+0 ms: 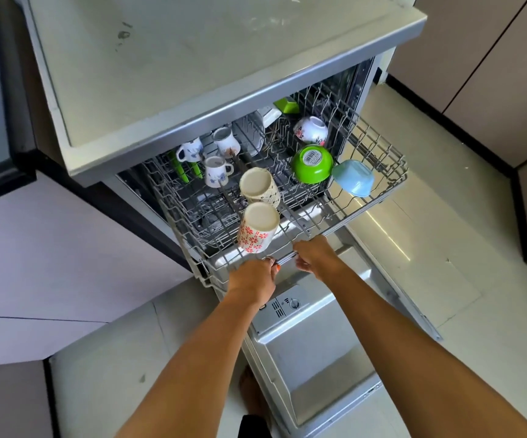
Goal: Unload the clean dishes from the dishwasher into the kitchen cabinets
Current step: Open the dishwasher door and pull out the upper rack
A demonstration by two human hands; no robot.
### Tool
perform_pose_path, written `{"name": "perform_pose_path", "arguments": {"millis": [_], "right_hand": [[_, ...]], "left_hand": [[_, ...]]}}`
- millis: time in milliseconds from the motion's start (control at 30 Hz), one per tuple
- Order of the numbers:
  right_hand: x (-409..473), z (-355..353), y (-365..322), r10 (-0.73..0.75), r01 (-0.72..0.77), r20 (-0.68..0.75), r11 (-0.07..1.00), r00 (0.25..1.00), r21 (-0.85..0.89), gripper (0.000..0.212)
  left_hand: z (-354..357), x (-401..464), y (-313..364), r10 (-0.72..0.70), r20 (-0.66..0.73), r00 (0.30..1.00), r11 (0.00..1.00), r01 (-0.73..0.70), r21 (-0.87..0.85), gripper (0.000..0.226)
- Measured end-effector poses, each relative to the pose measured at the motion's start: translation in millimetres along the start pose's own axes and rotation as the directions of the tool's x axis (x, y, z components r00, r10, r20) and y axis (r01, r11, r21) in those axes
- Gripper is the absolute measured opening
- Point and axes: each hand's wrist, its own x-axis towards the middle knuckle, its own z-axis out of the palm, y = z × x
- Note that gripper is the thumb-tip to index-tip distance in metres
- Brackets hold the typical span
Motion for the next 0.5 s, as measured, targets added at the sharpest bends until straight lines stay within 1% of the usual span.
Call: {"name": "perform_pose_path", "arguments": {"millis": [33, 100, 133, 200, 300, 400, 500], "right_hand": [[-3.2, -1.9, -1.4, -0.027, 0.025, -0.016, 0.995, 1.000, -0.096, 0.063], [-12.5, -8.5, -6.0, -0.103, 0.085, -0.047, 0.953, 0.994, -0.291, 0.072], [-18.8, -11.8, -10.2, -0.128, 0.103, -0.054, 0.938, 0.990, -0.330, 0.072], [-33.7, -18.0, -22.7, -0.146, 0.114, -0.072, 0.935, 0.987, -0.337, 0.070], [-57.0, -23.9, -46.7, -0.178, 0.137, -0.099, 0.935, 0.979, -0.327, 0.076], [-86.2, -27.2, -72.1, -0.263, 0.210, -0.128, 0.922, 0.956, -0.325, 0.079], [-121.3, -30.7, -95.2, -0.370, 0.288, -0.176, 0.885, 0.912, -0.367, 0.079]], "left_hand": [[-4.6, -1.9, 1.7, -0.005, -0.015, 1.000, 0.998, 0.005, 0.059, 0.040], [-16.2, -7.8, 5.8, 0.000, -0.042, 0.999, 0.993, 0.005, 0.121, 0.041], [-22.9, -10.7, 7.9, 0.007, -0.052, 0.999, 0.991, 0.000, 0.134, 0.042], [-39.2, -15.9, 10.1, 0.015, -0.077, 0.997, 0.991, -0.005, 0.133, 0.047], [-61.5, -21.2, 10.6, 0.032, -0.145, 0.989, 0.993, -0.015, 0.119, 0.054], [-86.4, -35.5, 13.8, 0.054, -0.263, 0.963, 0.995, -0.032, 0.090, 0.057], [-114.2, -57.6, 19.1, 0.070, -0.343, 0.937, 0.997, -0.056, 0.051, 0.059]]}}
